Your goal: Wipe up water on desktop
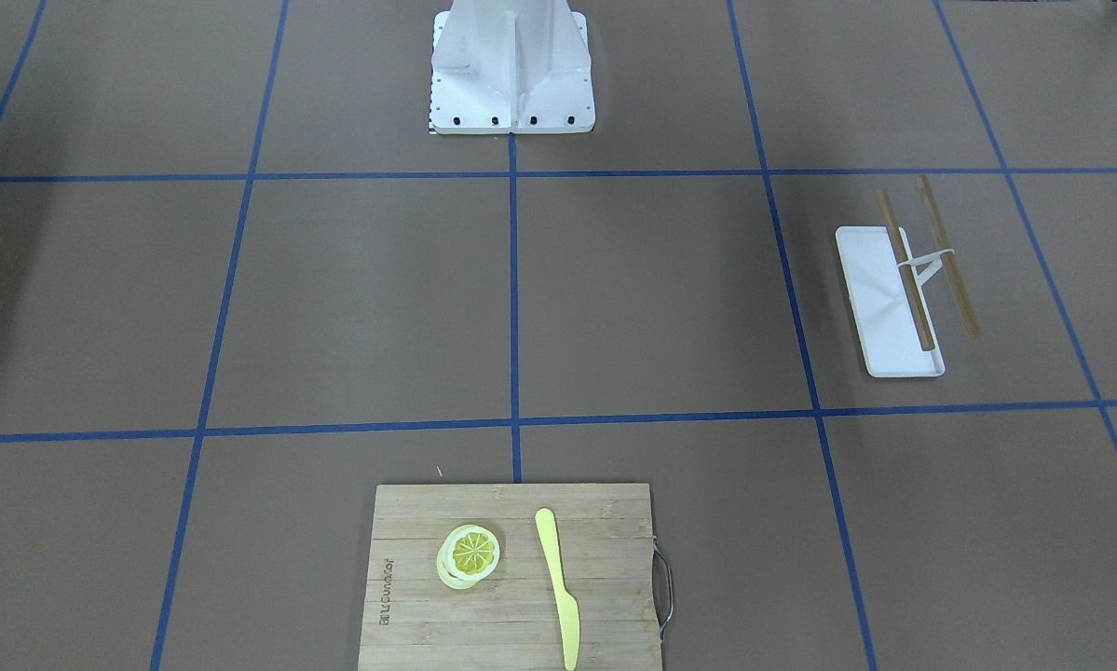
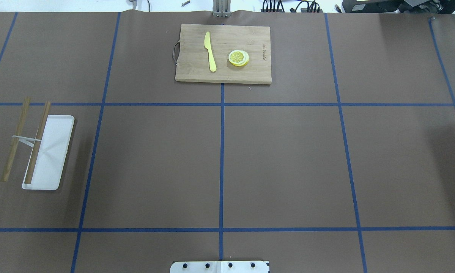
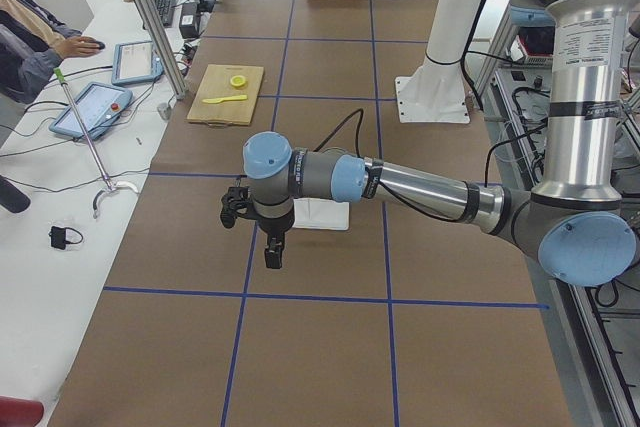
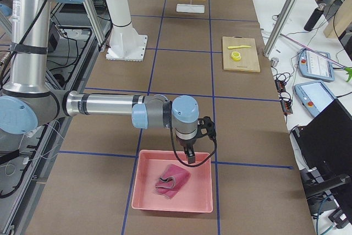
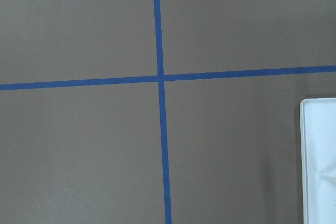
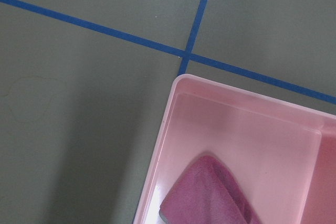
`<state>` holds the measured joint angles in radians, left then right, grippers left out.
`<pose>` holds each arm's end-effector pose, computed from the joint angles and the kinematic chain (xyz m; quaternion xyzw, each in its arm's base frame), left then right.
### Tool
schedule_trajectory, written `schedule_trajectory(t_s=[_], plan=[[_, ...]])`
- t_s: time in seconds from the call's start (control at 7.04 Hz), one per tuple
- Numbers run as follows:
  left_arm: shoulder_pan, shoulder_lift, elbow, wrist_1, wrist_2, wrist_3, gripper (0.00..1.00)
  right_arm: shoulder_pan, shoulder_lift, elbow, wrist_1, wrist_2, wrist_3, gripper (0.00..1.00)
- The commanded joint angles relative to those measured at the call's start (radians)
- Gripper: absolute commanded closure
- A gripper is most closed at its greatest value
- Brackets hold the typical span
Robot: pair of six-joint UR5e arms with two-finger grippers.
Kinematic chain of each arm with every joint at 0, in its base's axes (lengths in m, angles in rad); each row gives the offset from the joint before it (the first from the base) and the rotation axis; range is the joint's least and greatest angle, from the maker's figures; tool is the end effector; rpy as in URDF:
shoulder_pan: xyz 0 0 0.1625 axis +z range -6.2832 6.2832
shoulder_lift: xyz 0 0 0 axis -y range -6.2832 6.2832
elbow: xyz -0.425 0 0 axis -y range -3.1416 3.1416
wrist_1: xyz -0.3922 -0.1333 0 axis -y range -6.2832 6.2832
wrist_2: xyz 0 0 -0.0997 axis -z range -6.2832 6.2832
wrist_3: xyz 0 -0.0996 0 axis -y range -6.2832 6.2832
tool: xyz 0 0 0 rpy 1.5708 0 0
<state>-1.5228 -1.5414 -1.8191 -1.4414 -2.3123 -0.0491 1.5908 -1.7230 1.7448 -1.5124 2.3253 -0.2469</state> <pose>-0.0431 -0.4788 0.5664 0.0241 0.3636 0.0157 0.9311 0.0737 -0.4315 0.6384 0.0859 -0.3598 -0.1198 0.9213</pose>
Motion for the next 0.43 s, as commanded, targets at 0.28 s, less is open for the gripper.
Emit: schedule_trajectory(t_s=[0.28], plan=[[0.0, 0.001, -0.014, -0.002, -0.001, 0.0, 0.02, 0.001, -0.001, 0.002, 0.0, -0.003, -0.002, 0.0]])
